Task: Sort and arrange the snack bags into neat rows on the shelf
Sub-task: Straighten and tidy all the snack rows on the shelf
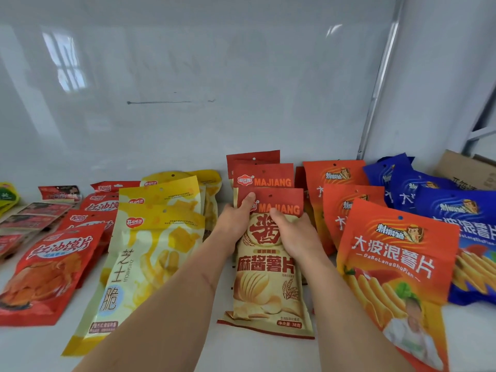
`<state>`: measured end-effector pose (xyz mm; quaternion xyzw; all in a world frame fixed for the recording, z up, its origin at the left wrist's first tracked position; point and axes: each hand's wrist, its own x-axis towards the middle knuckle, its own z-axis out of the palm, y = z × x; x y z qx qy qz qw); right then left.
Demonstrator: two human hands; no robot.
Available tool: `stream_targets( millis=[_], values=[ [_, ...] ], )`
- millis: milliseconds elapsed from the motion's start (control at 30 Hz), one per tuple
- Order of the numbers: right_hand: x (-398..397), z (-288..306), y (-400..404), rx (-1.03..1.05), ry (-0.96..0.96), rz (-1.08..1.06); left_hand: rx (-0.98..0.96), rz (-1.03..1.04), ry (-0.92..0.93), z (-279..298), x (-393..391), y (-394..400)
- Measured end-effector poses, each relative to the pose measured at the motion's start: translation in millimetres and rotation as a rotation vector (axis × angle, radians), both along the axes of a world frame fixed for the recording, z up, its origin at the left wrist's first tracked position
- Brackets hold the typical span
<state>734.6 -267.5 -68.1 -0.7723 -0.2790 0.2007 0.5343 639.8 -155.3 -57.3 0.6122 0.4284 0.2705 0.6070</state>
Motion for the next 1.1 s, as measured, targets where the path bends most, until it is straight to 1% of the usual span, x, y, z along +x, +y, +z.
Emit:
stream_targets(
  millis=[100, 267, 333, 367, 400, 467, 500, 567, 600, 633, 700, 767, 833, 900, 1100],
  values=[
    [1.3, -7.5, 4.8, -0.052, -0.024, -0.027, 0.033, 0.002, 0.004, -2.2, -0.6, 0.0],
    [5.5, 4.9, 1.5, -0.107, 0.065, -0.037, 0.048, 0.059, -0.014, 5.7, -4.4, -5.7],
    [11.3, 11.8, 1.0, -0.103, 0.057, -0.037, 0.105, 0.105, -0.027, 9.3, -8.9, -12.0],
    [13.4, 15.8, 0.7, -0.104, 0.050, -0.040, 0.180, 0.130, -0.002, 11.0, -12.2, -16.5],
    [16.8, 19.4, 2.0, -0.102, 0.032, -0.046, 0.309, 0.147, 0.051, 12.4, -16.2, -23.3],
    [23.1, 28.1, 8.4, -0.103, -0.039, -0.066, 0.642, 0.150, 0.226, 11.9, -24.5, -46.5],
    [26.2, 33.0, 12.8, -0.096, -0.111, -0.078, 0.815, 0.142, 0.295, 10.3, -29.4, -63.5],
    [31.6, 44.2, 25.9, -0.090, -0.331, -0.082, 1.109, 0.090, 0.428, -0.7, -39.0, -94.7],
    [34.2, 50.1, 34.1, -0.098, -0.453, -0.062, 1.199, 0.062, 0.490, -10.8, -41.1, -103.8],
    [36.8, 55.2, 42.2, -0.121, -0.562, -0.018, 1.237, 0.010, 0.561, -20.6, -41.9, -110.5],
    [41.4, 62.2, 55.7, -0.227, -0.727, 0.109, 1.201, -0.085, 0.681, -30.1, -42.6, -115.2],
    [48.6, 61.5, 66.1, -0.348, -0.820, 0.211, 1.154, -0.145, 0.743, -29.3, -43.0, -114.8],
    [55.3, 55.4, 75.7, -0.421, -0.845, 0.260, 1.134, -0.201, 0.792, -30.2, -41.3, -111.1],
    [57.7, 49.0, 83.9, -0.457, -0.856, 0.272, 1.118, -0.214, 0.811, -27.0, -40.8, -108.5],
    [60.1, 42.7, 94.4, -0.458, -0.877, 0.247, 1.041, -0.254, 0.848, -24.9, -37.9, -101.5]
  ],
)
